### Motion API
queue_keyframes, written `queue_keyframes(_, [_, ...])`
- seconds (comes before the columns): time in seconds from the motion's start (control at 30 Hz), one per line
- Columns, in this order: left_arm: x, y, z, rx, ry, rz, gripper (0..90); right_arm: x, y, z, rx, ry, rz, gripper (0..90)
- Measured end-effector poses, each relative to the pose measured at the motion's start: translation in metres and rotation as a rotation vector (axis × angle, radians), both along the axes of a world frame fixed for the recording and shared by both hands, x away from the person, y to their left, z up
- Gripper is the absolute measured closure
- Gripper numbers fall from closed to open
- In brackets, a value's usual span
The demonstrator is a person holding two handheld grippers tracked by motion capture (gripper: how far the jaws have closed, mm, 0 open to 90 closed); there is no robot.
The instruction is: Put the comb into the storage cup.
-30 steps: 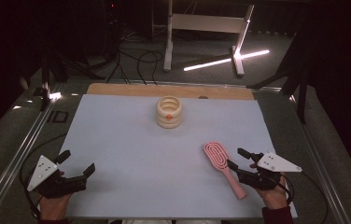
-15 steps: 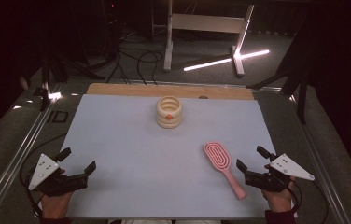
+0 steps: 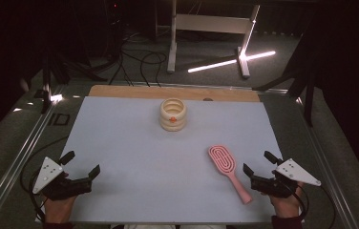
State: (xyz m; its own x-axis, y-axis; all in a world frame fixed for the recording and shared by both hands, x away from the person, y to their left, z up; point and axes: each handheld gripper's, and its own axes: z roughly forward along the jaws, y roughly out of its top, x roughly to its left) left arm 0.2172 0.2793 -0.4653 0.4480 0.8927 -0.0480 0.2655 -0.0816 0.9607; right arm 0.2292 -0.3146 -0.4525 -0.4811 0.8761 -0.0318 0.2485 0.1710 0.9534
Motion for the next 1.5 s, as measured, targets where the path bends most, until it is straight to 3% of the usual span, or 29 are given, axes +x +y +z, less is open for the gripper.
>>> queue_keyframes(0.67, [0.0,-0.002,-0.005,0.017,0.015,0.008,0.0,0.004,-0.008,0.004,0.015,0.076,-0.008,8.7])
queue_keyframes(0.83, [0.0,-0.002,-0.007,0.021,0.021,0.017,0.0,0.007,-0.004,0.015,-0.011,0.128,0.008,8.3])
queue_keyframes(1.13, [0.0,-0.002,-0.008,0.018,0.024,0.015,0.0,0.013,0.006,0.019,-0.06,0.144,0.021,8.2])
queue_keyframes(1.33, [-0.001,-0.003,-0.009,0.013,0.019,0.009,0.0,0.019,0.012,0.021,-0.099,0.201,0.034,8.3])
queue_keyframes(1.5, [-0.001,-0.002,-0.009,0.01,0.014,0.01,0.0,0.022,0.016,0.023,-0.113,0.221,0.043,8.2])
